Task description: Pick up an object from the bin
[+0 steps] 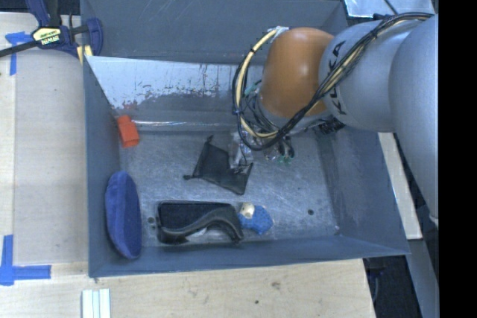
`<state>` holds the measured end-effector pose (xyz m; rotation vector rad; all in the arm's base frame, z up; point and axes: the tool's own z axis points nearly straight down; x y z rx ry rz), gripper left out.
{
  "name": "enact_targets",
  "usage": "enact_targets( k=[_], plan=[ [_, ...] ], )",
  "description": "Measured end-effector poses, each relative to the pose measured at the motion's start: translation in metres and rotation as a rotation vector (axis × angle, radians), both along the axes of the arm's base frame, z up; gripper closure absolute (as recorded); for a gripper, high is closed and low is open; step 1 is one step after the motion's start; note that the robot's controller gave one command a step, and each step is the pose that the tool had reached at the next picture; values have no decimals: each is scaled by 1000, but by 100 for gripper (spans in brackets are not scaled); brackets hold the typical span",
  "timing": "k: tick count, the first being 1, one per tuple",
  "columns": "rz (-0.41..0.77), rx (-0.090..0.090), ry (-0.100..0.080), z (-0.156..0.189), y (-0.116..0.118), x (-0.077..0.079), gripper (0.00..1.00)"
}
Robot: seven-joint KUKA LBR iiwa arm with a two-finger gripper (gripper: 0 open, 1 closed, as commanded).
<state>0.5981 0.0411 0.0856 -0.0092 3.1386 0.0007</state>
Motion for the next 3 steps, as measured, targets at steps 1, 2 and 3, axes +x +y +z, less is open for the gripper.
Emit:
enact_targets(
  k=[1,2,3],
  plan=[
    [-94,1,3,-14,-1,0,100],
    [-94,0,4,-15,-2,0,0],
    [-93,0,3,-14,-2,0,100]
  ],
)
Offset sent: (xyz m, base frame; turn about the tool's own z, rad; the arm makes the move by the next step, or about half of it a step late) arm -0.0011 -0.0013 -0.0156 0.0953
